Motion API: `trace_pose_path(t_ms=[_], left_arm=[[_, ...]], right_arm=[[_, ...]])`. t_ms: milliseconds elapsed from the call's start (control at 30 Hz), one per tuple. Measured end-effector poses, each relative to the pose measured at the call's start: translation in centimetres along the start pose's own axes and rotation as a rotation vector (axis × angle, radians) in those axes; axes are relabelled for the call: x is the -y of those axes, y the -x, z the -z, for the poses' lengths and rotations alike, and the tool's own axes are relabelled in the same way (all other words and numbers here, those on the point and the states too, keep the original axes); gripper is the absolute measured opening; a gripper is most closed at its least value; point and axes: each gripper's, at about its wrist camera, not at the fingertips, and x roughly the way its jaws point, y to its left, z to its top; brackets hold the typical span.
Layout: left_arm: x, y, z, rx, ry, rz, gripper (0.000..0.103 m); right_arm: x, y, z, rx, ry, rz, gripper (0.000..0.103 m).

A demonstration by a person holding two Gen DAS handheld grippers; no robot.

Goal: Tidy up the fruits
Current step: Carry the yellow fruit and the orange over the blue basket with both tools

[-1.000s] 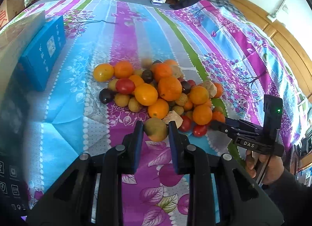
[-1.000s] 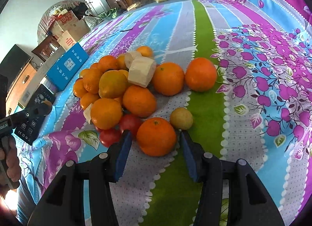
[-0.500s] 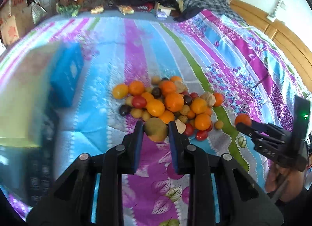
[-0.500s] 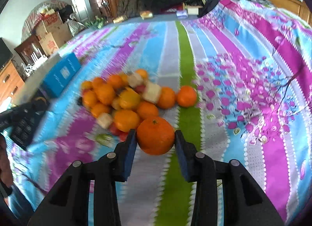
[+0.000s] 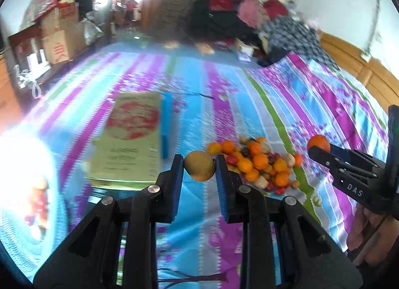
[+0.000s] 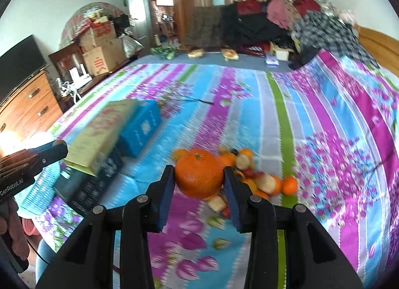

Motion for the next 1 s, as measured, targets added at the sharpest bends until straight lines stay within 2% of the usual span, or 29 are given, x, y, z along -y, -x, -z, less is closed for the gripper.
trace_pose_path(t_ms=[500,1000], left_arm=[[-10.6,6.5,-0.8,0.089,0.167,-0.176,0.026],[-20.6,11.9,1.1,0.122,0.326,-0.323,0.026]], right_arm=[[-14.5,1.3,-6.3,0.045,0.153,-0.166,0.043],[-29.5,0.8,-8.9,0.026,0.296,-0.345,0.043]])
